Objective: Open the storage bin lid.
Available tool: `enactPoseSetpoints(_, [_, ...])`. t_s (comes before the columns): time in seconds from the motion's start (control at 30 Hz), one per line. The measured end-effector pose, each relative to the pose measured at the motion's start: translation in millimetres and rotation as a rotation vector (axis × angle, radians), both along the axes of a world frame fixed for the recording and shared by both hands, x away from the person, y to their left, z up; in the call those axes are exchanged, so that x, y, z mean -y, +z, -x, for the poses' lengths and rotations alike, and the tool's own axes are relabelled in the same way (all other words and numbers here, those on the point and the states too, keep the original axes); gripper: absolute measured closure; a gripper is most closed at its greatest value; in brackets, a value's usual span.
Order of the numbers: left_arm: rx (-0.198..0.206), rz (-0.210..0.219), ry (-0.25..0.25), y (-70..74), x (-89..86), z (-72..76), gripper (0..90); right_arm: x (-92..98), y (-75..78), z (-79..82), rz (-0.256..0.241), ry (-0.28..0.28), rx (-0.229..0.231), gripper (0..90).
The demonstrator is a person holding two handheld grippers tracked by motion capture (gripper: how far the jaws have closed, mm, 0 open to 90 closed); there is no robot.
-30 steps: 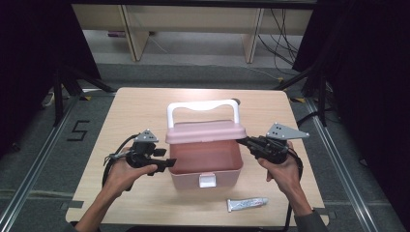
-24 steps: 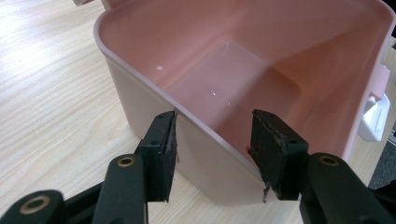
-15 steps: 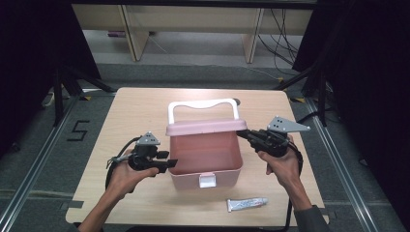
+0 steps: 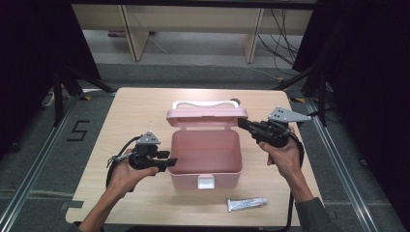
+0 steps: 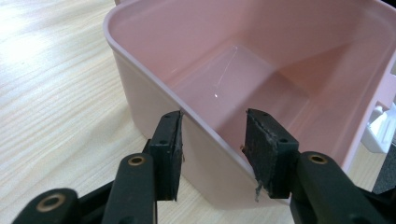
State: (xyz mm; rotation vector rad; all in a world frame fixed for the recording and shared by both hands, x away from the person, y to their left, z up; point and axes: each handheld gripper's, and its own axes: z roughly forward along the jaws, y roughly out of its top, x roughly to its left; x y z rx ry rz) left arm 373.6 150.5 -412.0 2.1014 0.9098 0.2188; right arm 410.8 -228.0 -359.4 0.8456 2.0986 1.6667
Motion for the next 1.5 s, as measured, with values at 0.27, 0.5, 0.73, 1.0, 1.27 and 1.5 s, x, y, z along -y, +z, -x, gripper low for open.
enactPoseSetpoints(0.27, [0.003, -0.001, -0.004, 0.0, 0.9, -1.1, 57.9, 0.7, 5.4, -11.9, 0.013, -0.007, -0.006, 90.0])
enactPoseSetpoints(0.5, [0.001, -0.004, -0.005, 0.3, 0.9, -1.2, 58.7, 1.6, 8.9, -23.6, 0.014, -0.019, -0.018, 90.0])
enactPoseSetpoints(0.73, [0.004, -0.009, 0.001, 0.6, 1.4, -1.0, 59.2, 3.6, 9.7, -33.0, 0.009, -0.013, -0.056, 90.0])
enactPoseSetpoints(1.0, [0.0, -0.007, 0.004, 0.3, 1.1, -1.9, 59.5, 4.8, 9.8, -47.5, -0.023, -0.02, -0.105, 90.0])
enactPoseSetpoints(1.27, [0.001, 0.0, 0.001, 0.2, 0.9, -1.9, 59.8, 6.2, 9.1, -64.8, -0.012, -0.032, -0.114, 90.0])
enactPoseSetpoints(1.5, [0.0, 0.001, 0.004, -0.1, 0.9, -1.8, 60.3, 5.2, 4.5, -78.7, -0.004, -0.049, -0.15, 90.0])
